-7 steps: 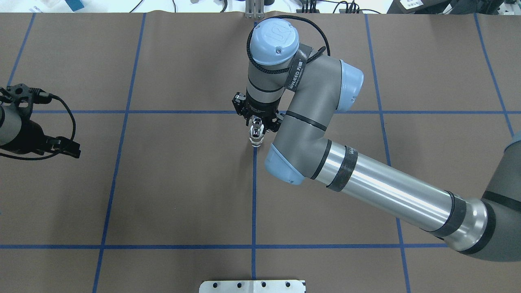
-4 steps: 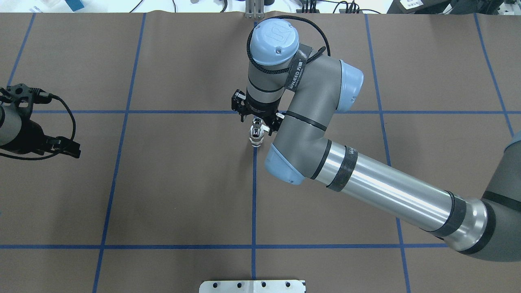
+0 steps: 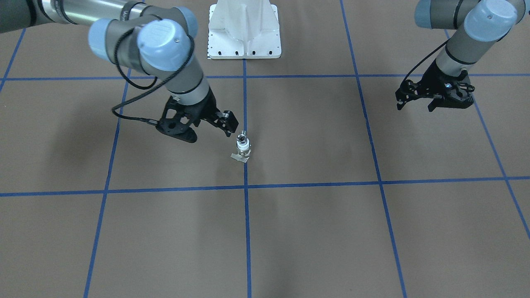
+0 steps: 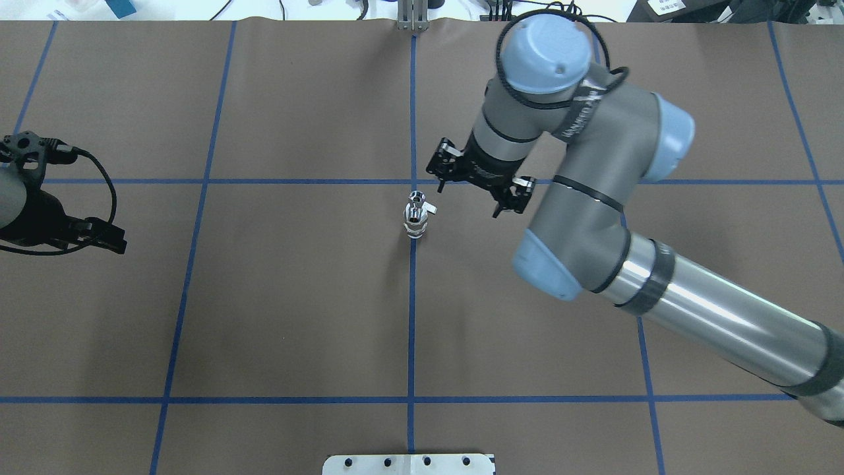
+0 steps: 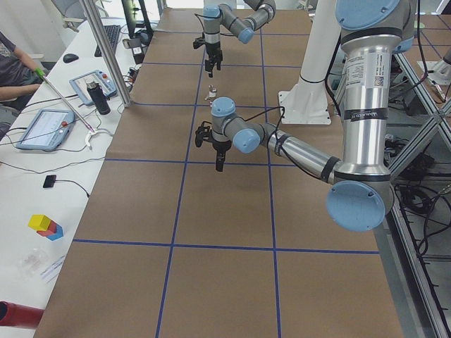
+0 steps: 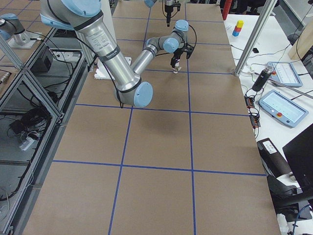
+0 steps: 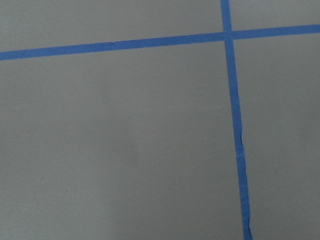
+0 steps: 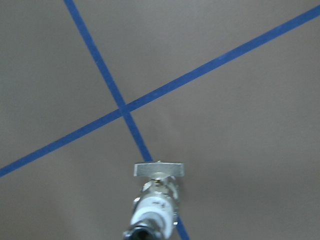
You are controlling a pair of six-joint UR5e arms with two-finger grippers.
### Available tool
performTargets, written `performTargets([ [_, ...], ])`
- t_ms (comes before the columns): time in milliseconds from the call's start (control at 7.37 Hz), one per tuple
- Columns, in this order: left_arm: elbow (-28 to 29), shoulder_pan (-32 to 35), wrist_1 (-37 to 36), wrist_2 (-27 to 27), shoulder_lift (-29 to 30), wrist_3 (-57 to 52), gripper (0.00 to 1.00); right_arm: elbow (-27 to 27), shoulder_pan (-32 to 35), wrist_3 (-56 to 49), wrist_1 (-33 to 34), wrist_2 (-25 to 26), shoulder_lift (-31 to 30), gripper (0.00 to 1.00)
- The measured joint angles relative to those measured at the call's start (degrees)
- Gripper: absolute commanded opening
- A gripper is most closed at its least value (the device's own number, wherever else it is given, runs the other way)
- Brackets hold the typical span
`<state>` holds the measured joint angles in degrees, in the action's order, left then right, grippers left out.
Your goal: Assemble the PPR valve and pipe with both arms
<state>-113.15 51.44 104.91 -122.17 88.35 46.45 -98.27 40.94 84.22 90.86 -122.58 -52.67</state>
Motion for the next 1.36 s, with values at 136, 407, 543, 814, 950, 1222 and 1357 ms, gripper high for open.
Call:
performTargets([
  [136,0.09,1.14,-0.01,-1.15,-0.04,-0.22,1.0,-5.12,1.8,-5.94,-0.21,-0.84,-6.8,1.0],
  [407,0.24,3.35,-0.16,-2.13,-1.3,-3.94,1.0,-10.44,6.29,-18.48,-3.86,-1.51,-19.71,1.0],
  [543,0.75,6.22,-1.11,-2.45,-2.18,-9.96,1.0,-11.26,9.86,-24.72,-8.9,-2.91,-27.02,1.0],
  [814,3.75,14.22,-4.53,-3.8,-3.09,-23.87,1.0,-11.15,18.89,-39.44,-17.18,-6.46,-40.33,1.0],
  [950,6.3,18.84,-6.28,-5.51,-3.18,-30.15,1.0,-9.83,23.8,-47.82,-18.43,-7.13,-44.0,1.0],
  [1222,11.52,28.19,-9.0,-10.93,-3.2,-38.69,1.0,-4.58,32.42,-61.42,-18.83,-9.31,-46.24,1.0],
  [1357,12.96,31.44,-9.51,-12.72,-3.57,-42.08,1.0,-2.45,35.31,-65.56,-18.64,-11.06,-46.34,1.0],
])
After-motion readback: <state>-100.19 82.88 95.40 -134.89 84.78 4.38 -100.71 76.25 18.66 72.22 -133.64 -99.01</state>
